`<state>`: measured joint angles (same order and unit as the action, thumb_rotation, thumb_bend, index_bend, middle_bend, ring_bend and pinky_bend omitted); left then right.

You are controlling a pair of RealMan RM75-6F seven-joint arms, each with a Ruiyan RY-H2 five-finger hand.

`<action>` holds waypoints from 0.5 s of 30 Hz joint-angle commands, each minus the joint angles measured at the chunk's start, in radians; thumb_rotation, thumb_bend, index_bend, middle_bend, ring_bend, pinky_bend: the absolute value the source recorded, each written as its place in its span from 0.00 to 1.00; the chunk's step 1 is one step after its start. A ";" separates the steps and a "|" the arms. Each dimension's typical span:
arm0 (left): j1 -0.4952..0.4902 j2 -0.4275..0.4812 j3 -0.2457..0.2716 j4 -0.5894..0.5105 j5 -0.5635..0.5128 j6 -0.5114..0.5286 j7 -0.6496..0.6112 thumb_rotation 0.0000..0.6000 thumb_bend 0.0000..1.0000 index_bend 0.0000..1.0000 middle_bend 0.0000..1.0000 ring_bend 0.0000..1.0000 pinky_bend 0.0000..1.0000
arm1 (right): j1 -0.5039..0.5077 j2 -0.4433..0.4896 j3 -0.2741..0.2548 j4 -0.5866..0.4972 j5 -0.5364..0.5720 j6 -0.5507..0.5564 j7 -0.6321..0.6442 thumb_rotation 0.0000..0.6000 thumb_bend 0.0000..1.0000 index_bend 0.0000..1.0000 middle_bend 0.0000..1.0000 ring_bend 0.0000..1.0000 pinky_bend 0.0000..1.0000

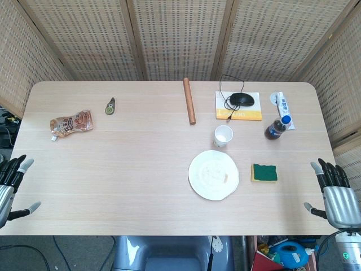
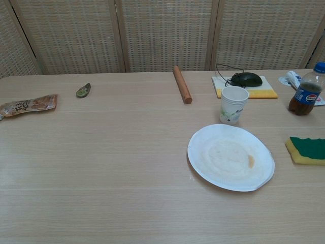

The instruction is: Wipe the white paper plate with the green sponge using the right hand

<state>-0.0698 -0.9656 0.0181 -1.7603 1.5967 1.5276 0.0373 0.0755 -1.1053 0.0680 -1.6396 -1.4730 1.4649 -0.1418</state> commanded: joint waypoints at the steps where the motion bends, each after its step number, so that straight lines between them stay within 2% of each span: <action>1: -0.001 -0.004 -0.003 0.001 -0.001 0.001 0.004 1.00 0.00 0.00 0.00 0.00 0.00 | 0.002 -0.002 0.001 0.004 0.007 -0.006 -0.004 1.00 0.00 0.00 0.00 0.00 0.00; 6: -0.008 -0.022 -0.012 0.013 -0.006 -0.006 0.022 1.00 0.00 0.00 0.00 0.00 0.00 | 0.014 -0.008 -0.001 0.007 0.014 -0.032 -0.006 1.00 0.00 0.00 0.00 0.00 0.00; 13: -0.019 -0.053 -0.024 0.045 -0.017 -0.021 0.033 1.00 0.00 0.00 0.00 0.00 0.00 | 0.103 -0.027 -0.016 0.063 -0.035 -0.174 0.075 1.00 0.00 0.00 0.00 0.00 0.00; 15: -0.029 -0.064 -0.032 0.051 -0.035 -0.039 0.045 1.00 0.00 0.00 0.00 0.00 0.00 | 0.157 -0.051 -0.012 0.114 -0.034 -0.254 0.064 1.00 0.00 0.00 0.00 0.00 0.00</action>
<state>-0.0931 -1.0232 -0.0087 -1.7140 1.5708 1.4980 0.0751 0.1751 -1.1313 0.0567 -1.5799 -1.4984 1.2886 -0.0831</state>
